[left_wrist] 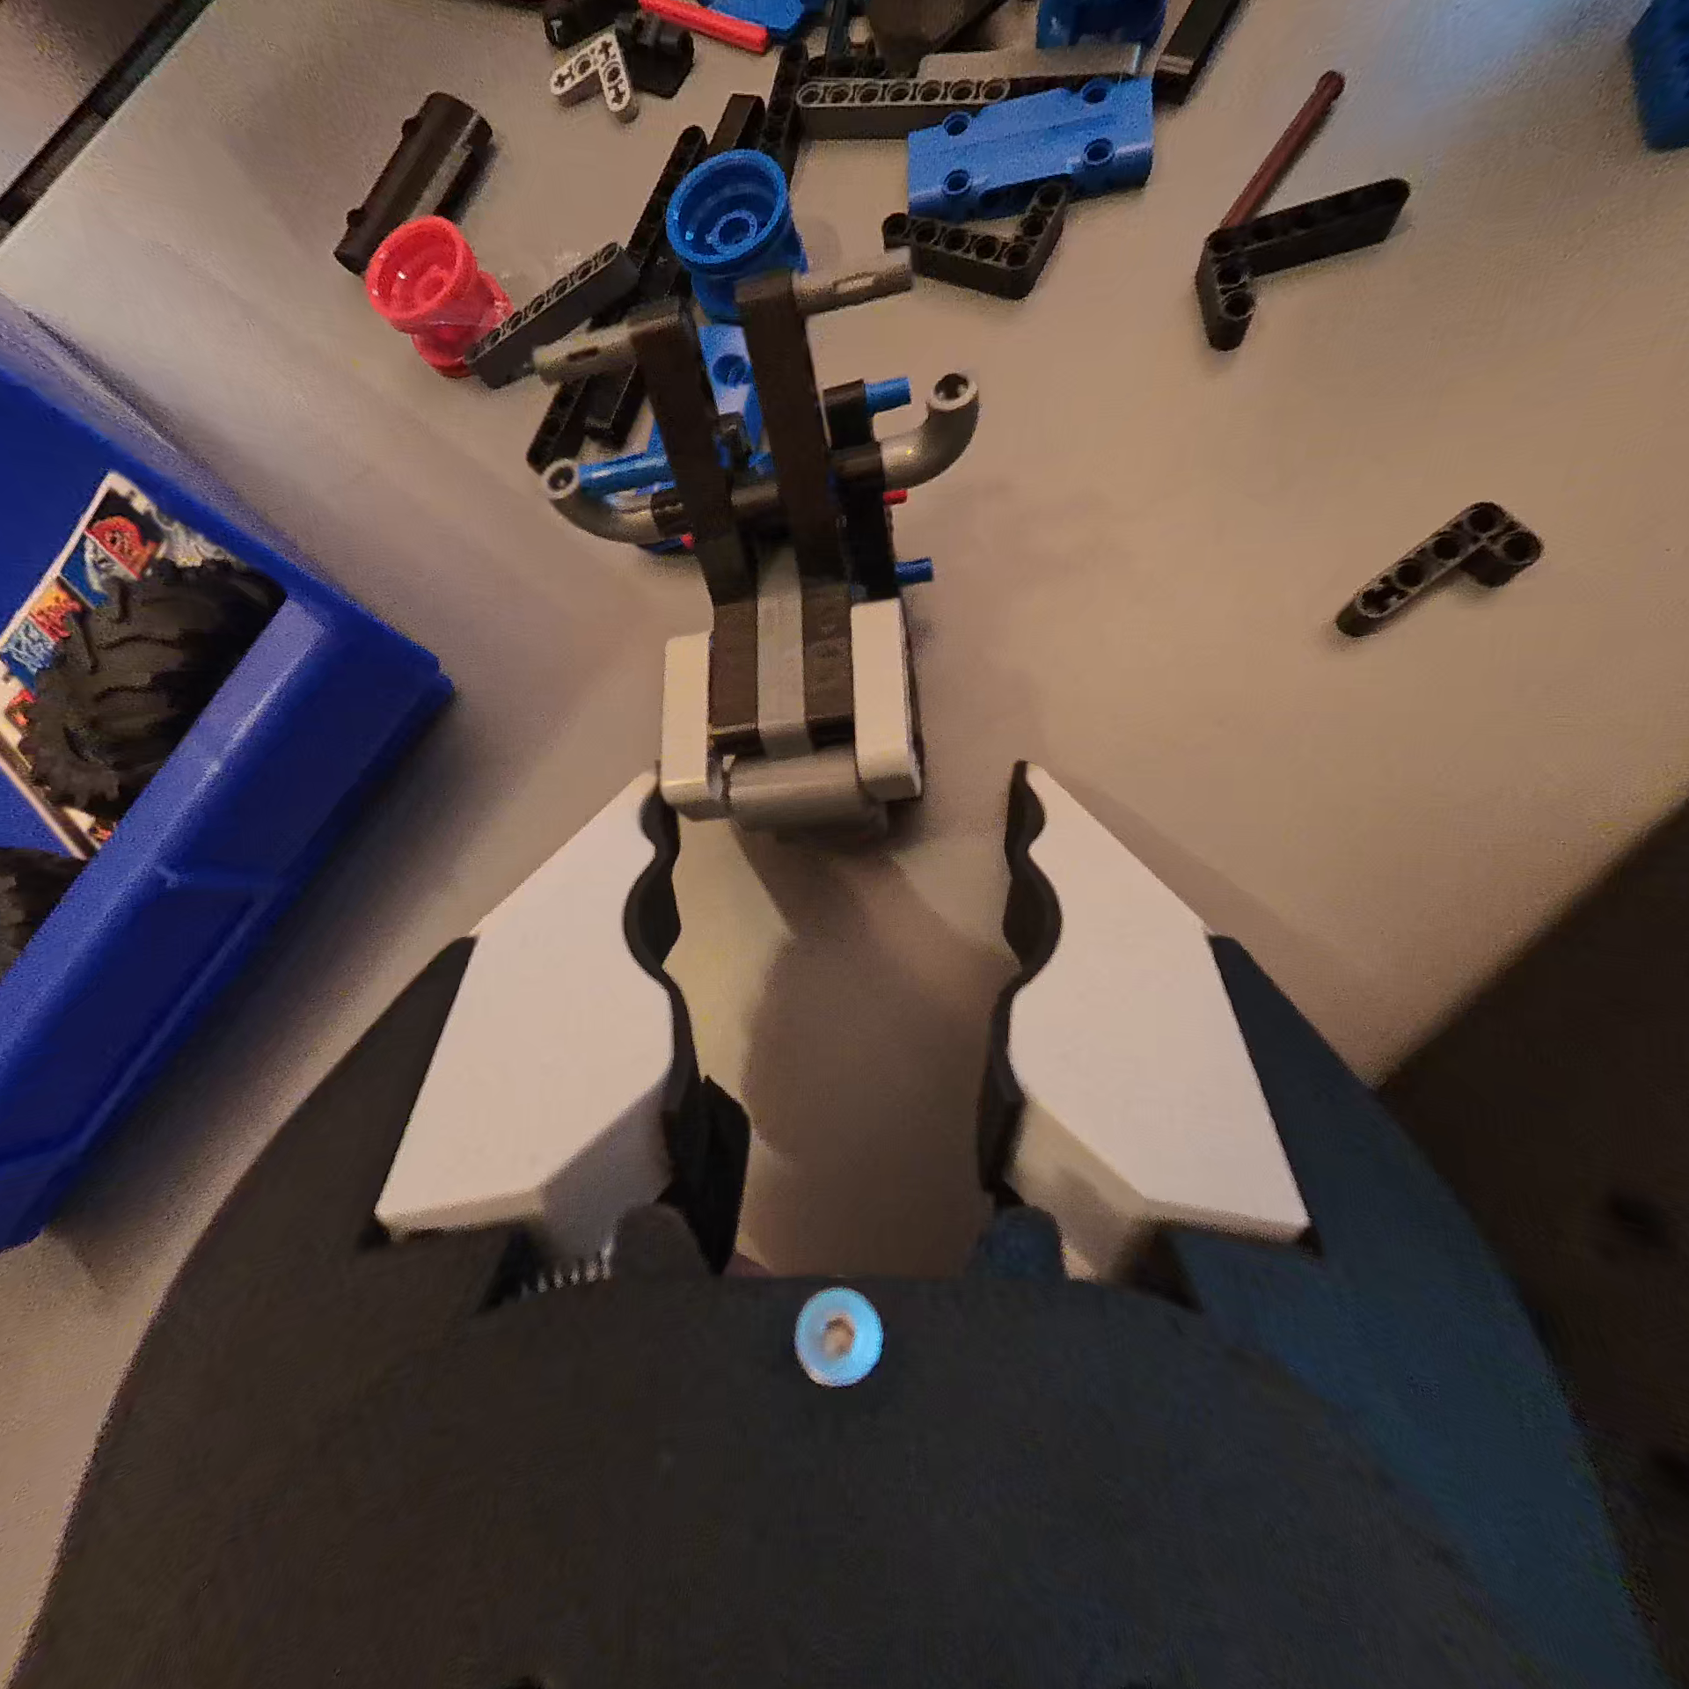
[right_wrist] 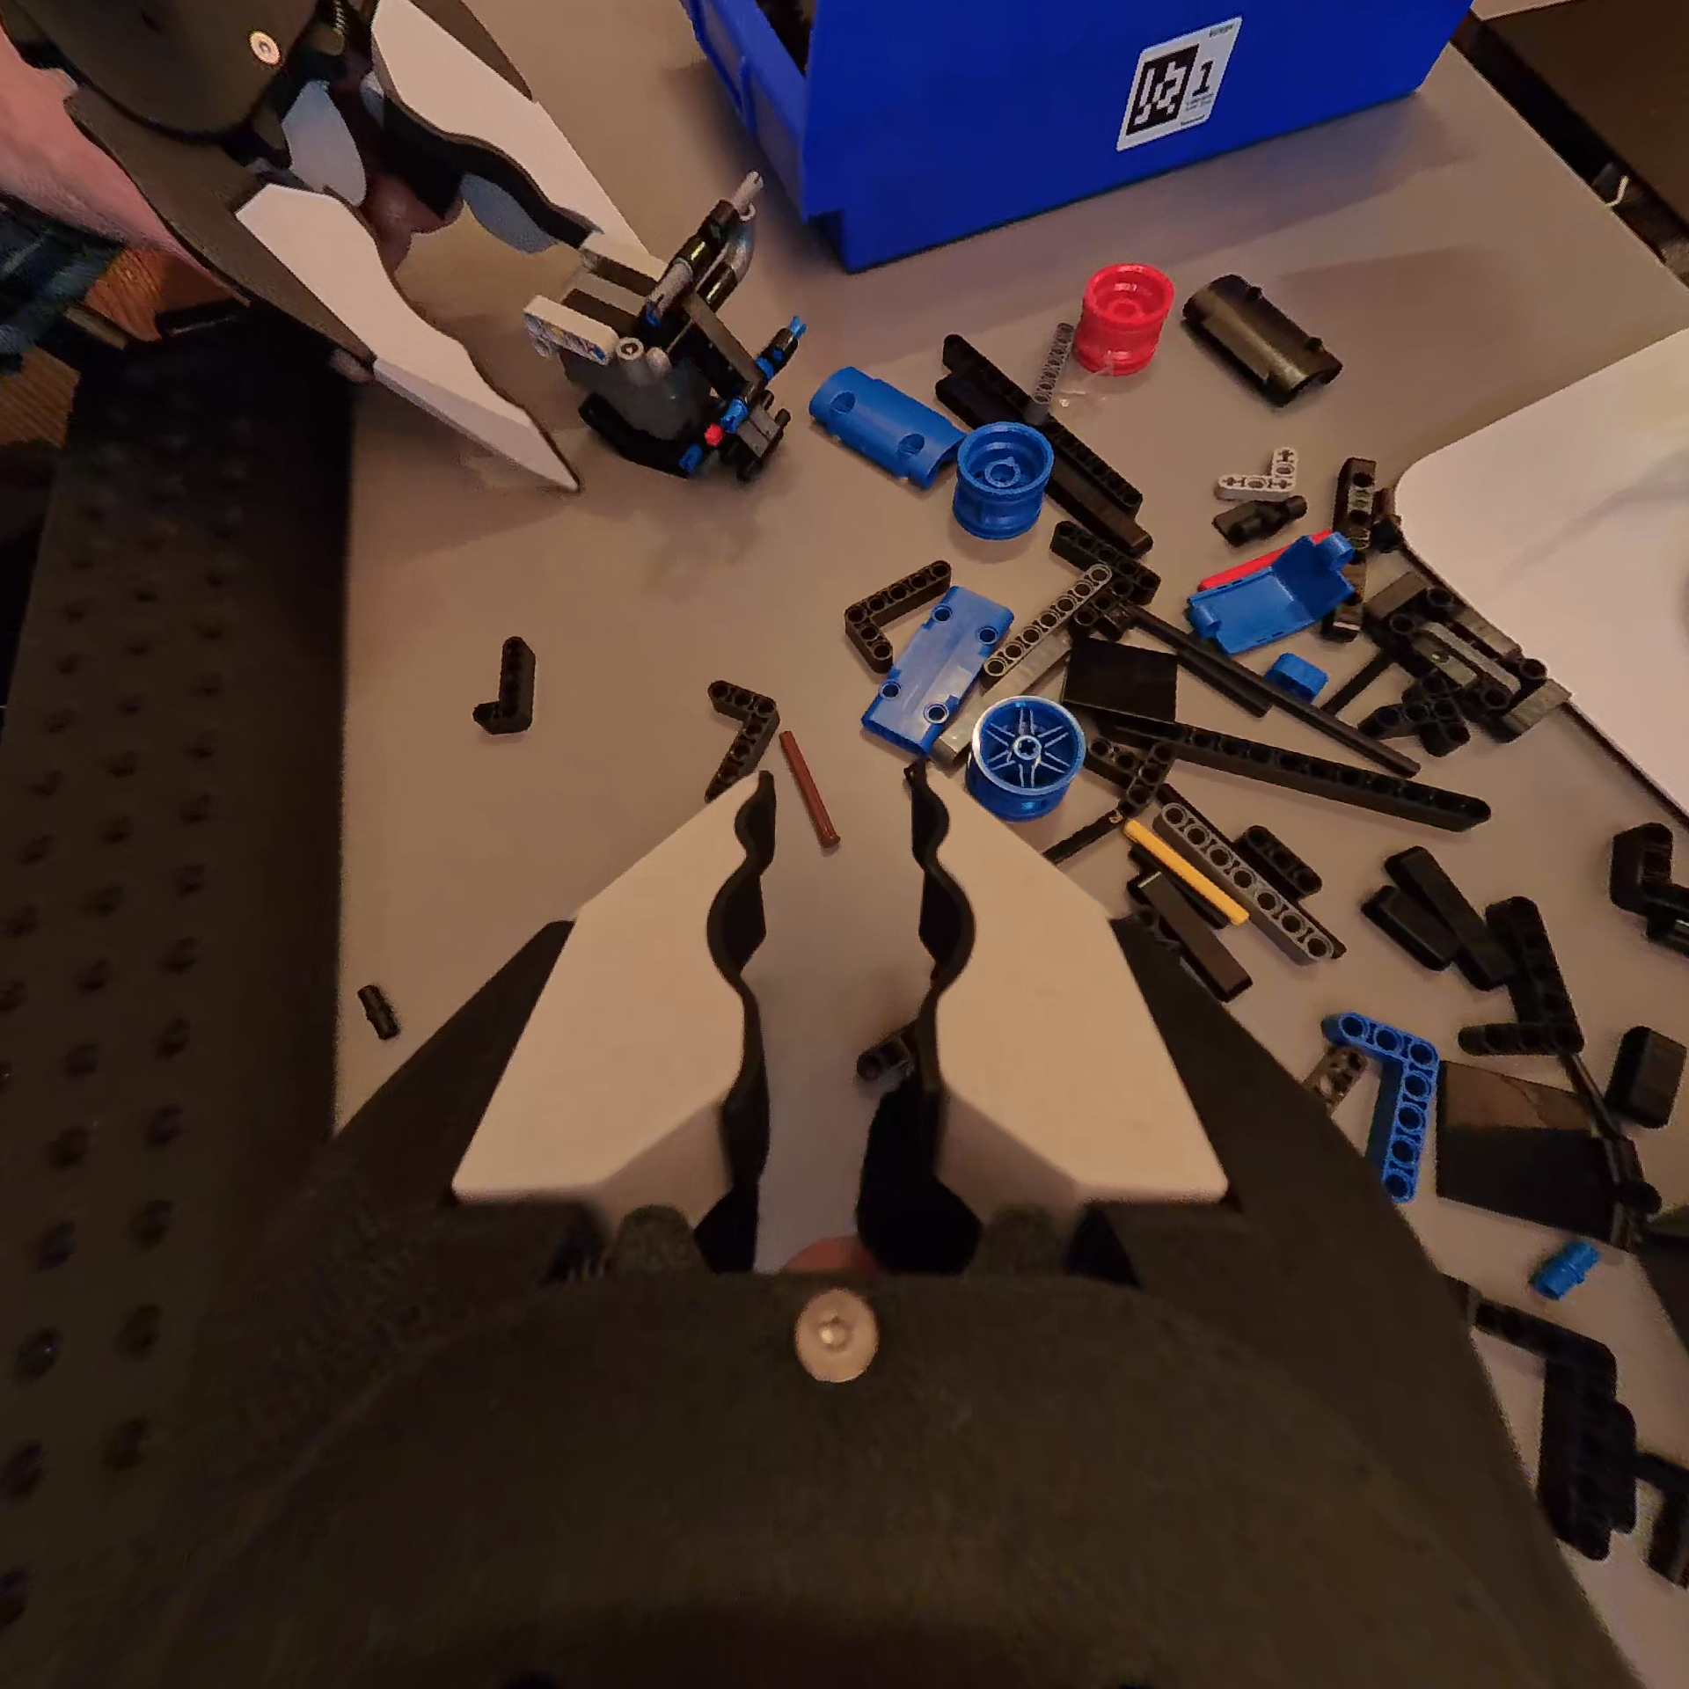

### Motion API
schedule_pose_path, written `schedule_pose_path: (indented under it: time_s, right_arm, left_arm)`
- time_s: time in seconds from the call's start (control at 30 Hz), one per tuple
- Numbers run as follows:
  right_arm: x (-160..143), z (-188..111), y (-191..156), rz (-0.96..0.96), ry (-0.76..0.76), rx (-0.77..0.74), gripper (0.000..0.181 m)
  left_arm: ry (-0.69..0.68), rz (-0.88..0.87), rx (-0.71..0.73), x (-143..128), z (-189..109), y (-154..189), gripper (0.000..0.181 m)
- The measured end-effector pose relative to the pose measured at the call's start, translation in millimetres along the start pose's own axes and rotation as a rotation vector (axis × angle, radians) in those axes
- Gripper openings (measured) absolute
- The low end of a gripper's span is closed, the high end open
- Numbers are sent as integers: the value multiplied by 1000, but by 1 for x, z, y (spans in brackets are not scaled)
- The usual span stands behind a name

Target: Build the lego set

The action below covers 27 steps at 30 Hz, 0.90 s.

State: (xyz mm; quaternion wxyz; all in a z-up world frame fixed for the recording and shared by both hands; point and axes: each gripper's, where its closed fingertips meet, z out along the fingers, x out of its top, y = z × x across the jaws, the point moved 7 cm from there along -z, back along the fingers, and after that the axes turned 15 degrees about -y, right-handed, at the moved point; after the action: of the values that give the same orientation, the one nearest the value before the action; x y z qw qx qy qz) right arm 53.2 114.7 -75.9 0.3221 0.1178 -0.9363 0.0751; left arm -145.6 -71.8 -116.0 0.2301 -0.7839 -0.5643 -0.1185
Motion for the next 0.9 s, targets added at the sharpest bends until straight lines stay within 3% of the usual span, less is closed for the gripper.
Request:
schedule_pose_path:
  time_s: [0.07,0.23,0.53,0.7,0.9]
  right_arm:
    - [-2,2,0,-11,-16,-13,29]
    - [-11,6,1,-33,-60,-28,30]
    - [-19,-1,9,-40,-47,-44,34]
    - [-21,-2,10,-81,-59,-86,37]
    - [-25,-14,16,-82,-10,-130,37]
  left_arm:
    - [18,-11,27,4,2,-2,49]
    - [3,-10,16,0,0,-5,45]
    - [-43,-19,23,-30,-10,-31,47]
    - [-20,-34,27,-34,-11,-38,63]
    - [88,-49,136,-27,-46,-44,69]
